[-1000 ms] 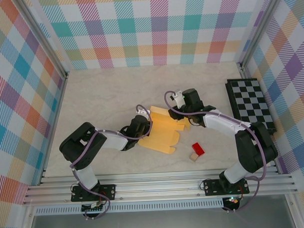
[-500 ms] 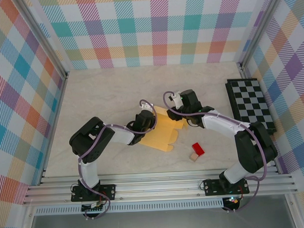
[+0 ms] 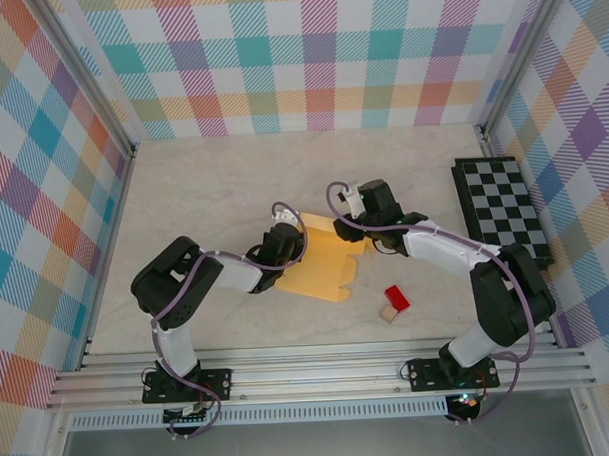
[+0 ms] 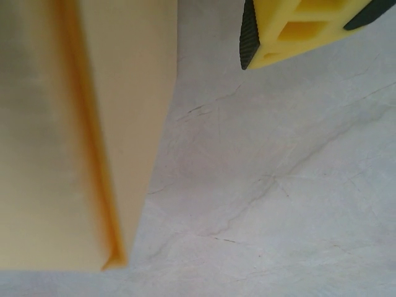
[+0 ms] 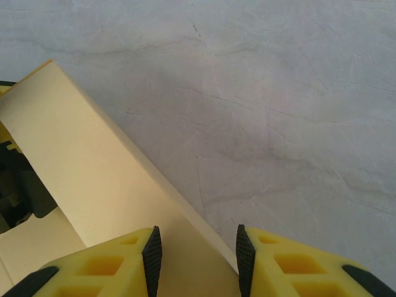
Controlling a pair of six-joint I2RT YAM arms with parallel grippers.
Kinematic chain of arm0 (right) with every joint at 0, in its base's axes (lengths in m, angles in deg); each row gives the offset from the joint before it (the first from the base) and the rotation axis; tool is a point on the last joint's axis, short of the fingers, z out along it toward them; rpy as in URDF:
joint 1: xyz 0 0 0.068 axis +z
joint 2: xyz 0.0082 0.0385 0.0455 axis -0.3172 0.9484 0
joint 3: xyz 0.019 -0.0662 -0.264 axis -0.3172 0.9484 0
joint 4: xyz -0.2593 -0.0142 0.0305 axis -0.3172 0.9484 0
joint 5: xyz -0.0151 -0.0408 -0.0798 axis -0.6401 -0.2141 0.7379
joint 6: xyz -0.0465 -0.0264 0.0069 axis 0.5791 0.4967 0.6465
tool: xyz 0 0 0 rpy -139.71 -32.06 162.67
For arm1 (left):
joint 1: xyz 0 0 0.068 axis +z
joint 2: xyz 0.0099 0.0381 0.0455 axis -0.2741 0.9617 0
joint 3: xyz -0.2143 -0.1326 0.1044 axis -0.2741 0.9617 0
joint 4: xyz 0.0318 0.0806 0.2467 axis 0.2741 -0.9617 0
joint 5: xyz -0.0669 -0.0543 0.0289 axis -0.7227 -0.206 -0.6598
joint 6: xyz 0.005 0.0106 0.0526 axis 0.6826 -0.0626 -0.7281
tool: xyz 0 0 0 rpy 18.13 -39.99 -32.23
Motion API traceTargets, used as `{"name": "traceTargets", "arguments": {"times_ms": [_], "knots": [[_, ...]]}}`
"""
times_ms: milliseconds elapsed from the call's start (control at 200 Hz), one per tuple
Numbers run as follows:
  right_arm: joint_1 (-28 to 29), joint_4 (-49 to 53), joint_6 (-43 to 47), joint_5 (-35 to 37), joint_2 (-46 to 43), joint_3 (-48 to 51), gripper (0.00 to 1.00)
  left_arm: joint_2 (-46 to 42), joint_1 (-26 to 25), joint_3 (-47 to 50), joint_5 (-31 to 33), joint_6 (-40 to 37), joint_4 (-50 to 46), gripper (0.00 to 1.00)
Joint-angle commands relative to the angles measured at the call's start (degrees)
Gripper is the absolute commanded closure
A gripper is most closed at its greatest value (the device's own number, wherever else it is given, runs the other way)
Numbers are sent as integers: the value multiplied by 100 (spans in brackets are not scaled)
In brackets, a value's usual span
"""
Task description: Fold the paper box
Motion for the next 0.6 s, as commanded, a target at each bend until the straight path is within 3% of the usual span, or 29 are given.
{"name": "traceTargets", "arguments": {"times_ms": [0, 305, 500, 595], "knots": [[15, 504, -89, 19, 154, -67, 61, -405, 116, 116, -89, -55, 194, 56], [25, 604, -195, -38, 212, -168, 62, -436, 89, 38, 292, -91, 617, 61], [24, 692, -284, -127, 291, -250, 63, -47, 70, -298, 414, -261, 614, 92], [33, 703, -388, -186, 327, -267, 63, 28, 29, -384, 488, -305, 614, 100]]}}
